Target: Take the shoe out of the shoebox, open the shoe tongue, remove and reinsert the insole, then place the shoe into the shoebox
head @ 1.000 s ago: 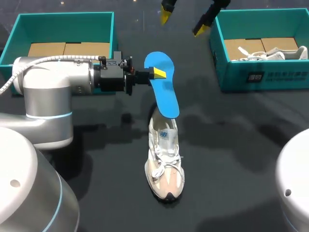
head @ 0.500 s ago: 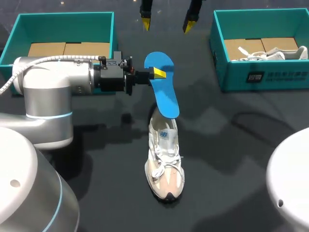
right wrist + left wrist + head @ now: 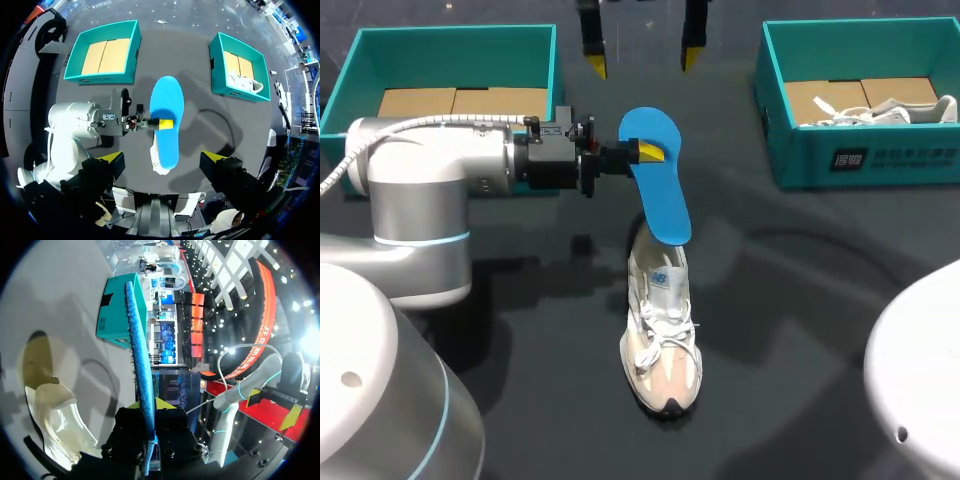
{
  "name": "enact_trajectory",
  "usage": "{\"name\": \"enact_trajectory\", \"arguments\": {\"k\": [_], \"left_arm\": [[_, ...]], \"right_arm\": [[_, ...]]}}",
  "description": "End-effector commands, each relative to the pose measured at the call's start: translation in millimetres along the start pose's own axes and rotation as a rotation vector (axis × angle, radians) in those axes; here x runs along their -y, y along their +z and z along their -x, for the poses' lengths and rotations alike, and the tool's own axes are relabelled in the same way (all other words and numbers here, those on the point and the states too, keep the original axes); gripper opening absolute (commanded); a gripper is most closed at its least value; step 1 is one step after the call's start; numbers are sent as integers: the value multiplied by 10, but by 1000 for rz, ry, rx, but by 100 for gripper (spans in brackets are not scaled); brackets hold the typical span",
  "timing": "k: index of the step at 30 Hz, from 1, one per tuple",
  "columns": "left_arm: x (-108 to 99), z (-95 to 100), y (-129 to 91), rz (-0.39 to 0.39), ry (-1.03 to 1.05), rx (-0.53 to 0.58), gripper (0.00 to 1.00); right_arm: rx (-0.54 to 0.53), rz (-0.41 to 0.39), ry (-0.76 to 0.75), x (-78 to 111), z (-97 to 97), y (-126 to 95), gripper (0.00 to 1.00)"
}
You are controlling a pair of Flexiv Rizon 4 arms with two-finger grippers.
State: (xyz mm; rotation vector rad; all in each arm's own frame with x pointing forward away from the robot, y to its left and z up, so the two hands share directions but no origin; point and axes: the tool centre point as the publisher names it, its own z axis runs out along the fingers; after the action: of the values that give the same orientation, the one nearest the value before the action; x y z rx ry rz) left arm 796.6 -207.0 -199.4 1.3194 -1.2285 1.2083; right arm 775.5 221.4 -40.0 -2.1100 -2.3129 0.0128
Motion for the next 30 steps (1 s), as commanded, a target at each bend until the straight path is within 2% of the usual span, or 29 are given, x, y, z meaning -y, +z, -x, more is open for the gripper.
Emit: {"name": "enact_trajectory", "arguments": {"k": [1, 10, 15, 23, 30], "left_arm": [[-7, 3, 7, -2, 0, 1, 0], [-7, 3, 7, -2, 0, 1, 0], [-7, 3, 7, -2, 0, 1, 0], [-7, 3, 7, -2, 0, 1, 0], [-7, 3, 7, -2, 0, 1, 0]], "right_arm": [[-74, 4, 6, -4, 73, 18, 100], [-322, 7, 61, 0, 248, 68, 100], [-508, -6, 97, -15, 317, 97, 100], [-685, 12, 140, -22, 434, 162, 100], [-805, -15, 152, -64, 481, 269, 100]]}}
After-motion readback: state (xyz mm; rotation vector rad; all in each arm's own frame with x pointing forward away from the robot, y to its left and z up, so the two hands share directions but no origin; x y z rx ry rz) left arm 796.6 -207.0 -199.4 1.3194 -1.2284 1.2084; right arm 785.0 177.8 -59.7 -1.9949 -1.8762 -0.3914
